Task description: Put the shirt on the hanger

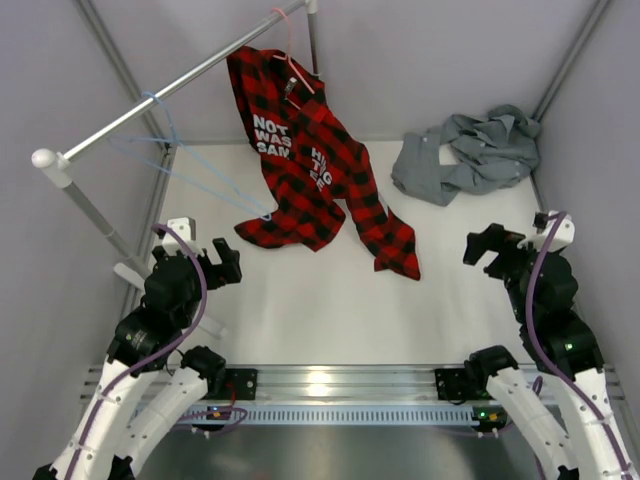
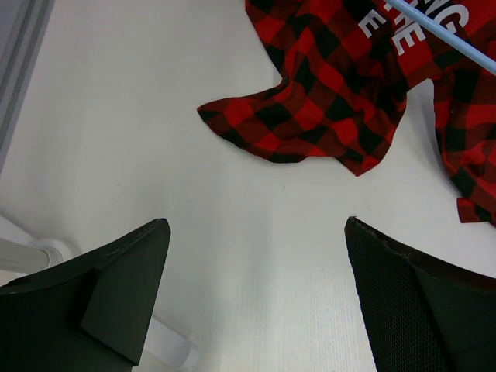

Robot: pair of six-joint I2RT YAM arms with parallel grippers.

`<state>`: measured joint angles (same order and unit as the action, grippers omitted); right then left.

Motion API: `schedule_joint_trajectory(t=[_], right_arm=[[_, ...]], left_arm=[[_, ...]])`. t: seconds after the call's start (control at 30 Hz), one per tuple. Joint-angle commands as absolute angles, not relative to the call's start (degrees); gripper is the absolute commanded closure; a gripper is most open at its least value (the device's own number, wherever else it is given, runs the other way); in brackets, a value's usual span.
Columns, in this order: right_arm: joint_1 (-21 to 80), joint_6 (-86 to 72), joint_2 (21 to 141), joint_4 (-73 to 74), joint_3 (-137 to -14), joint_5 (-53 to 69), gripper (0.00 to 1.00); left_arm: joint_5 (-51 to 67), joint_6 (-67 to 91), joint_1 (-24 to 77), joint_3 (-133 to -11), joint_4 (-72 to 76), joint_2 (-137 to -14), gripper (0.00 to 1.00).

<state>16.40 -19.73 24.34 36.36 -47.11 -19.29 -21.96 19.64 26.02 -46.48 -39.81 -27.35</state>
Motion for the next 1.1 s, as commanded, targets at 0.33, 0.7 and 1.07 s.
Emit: schedule_joint_trajectory(t=[0.33, 0.7, 1.07], right_arm=[[16.61, -24.78, 39.0, 15.75, -47.01, -17.48, 0.01], [-1.83, -23.83, 97.61, 11.33, -87.12, -16.79, 0.01], [-6.15, -12.22, 139.96, 13.88, -123.28, -11.1, 0.08]], left_arm=[[-21.01, 20.04, 26.02, -46.23, -36.47, -28.12, 0.02], [-18.02, 19.95, 25.4, -46.14, -36.3, -30.06, 0.02], [-9.67, 18.64, 25.31, -45.44, -34.1, -31.72, 0.02]])
